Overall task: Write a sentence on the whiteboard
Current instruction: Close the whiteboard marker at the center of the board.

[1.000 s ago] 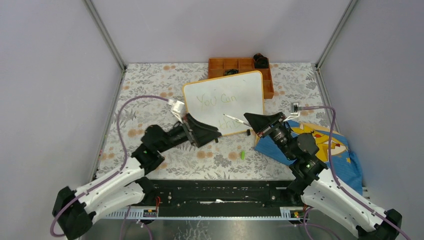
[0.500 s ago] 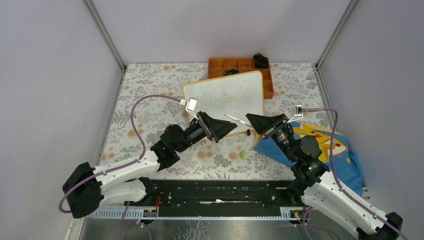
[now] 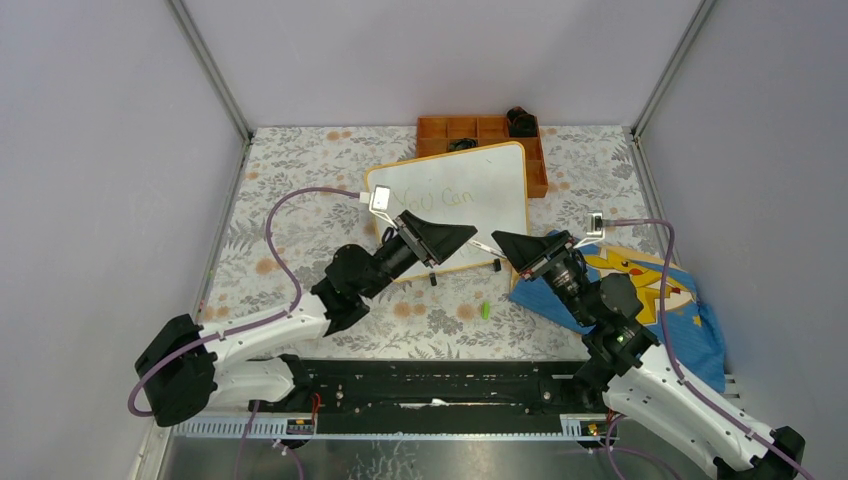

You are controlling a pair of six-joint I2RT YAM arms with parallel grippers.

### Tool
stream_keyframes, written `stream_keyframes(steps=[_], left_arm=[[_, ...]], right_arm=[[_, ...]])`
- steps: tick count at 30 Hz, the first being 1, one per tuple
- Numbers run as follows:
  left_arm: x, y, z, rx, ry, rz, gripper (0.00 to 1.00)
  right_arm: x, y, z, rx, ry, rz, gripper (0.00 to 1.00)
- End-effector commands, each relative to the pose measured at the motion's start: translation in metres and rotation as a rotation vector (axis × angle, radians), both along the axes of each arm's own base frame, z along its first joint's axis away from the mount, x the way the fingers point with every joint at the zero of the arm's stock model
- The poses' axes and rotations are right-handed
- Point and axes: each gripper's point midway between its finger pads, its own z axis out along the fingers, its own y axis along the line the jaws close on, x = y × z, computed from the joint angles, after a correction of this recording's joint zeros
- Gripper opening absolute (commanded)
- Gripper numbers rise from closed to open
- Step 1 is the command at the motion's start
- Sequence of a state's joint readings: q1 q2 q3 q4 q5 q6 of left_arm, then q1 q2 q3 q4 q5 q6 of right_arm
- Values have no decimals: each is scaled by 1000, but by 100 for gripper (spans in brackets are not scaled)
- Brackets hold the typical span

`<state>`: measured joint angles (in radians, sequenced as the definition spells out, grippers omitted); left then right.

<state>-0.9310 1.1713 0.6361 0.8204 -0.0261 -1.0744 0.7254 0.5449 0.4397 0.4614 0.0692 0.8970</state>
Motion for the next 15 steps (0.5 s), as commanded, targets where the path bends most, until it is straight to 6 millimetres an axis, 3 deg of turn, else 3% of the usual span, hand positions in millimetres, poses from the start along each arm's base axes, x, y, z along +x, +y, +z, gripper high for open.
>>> stream_keyframes(steps=[1, 6, 15], left_arm=[[-3, 2, 32, -97, -53, 3, 60], [-6, 2, 30, -99, -45, -2, 52], [-12, -1, 21, -107, -1, -37, 56]], right_arm=[[-1, -5, 15, 48, -29, -10, 0], [-1, -5, 14, 47, -27, -10, 0], [-1, -6, 18, 72, -44, -16, 0]])
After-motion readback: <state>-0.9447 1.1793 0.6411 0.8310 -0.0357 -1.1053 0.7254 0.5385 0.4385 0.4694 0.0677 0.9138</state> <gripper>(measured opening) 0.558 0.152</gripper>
